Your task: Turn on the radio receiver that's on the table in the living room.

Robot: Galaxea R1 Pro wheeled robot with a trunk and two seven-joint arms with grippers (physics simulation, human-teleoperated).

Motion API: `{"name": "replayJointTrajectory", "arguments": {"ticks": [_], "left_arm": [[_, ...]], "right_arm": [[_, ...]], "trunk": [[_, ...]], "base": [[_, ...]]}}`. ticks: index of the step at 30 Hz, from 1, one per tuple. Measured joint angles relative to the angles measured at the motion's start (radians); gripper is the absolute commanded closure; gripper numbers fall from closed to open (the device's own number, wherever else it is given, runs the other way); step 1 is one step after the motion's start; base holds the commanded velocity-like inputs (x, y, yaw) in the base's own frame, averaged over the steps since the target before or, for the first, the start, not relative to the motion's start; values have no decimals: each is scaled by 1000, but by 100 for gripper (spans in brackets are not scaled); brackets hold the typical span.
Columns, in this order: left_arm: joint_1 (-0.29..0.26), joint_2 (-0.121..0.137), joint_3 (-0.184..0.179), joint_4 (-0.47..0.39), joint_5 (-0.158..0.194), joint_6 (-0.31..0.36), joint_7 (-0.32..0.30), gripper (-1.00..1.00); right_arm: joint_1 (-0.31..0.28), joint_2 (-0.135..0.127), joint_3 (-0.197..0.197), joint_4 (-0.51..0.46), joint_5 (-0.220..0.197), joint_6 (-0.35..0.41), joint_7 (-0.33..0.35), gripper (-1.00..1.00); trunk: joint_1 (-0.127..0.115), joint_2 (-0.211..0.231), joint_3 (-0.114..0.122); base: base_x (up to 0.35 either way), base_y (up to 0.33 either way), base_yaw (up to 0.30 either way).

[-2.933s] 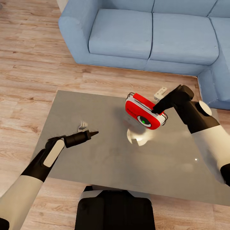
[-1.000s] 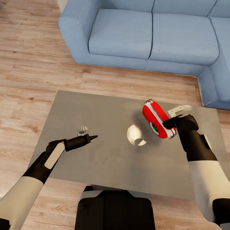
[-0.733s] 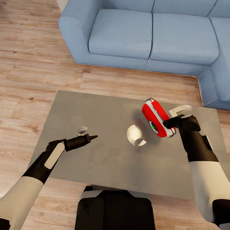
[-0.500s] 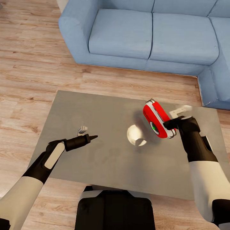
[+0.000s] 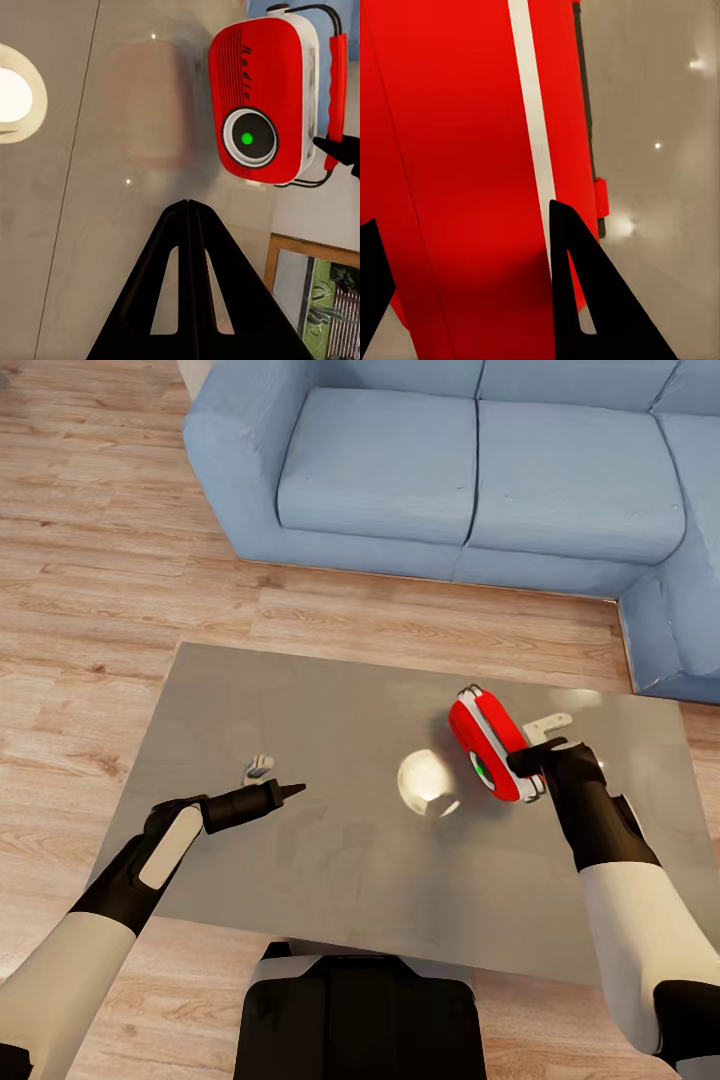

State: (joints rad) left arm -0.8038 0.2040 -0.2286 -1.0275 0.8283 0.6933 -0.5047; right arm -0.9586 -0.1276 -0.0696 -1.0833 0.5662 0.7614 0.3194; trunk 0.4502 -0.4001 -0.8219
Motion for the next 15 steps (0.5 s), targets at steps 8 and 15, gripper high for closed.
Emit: {"name": "replayJointTrajectory", "arguments": {"ticks": [8,15], "left_arm": [[0,0,0,1,1,1,0,100],[0,0,0,14,-3,0,2,100]], "right_arm": [[0,2,-3,1,1,-32,-2,100],[0,10,-18,25,-50,-48,-32,100]], "trunk": [[0,0,0],[0,0,0]], "base": [[0,0,0],[0,0,0]]}}
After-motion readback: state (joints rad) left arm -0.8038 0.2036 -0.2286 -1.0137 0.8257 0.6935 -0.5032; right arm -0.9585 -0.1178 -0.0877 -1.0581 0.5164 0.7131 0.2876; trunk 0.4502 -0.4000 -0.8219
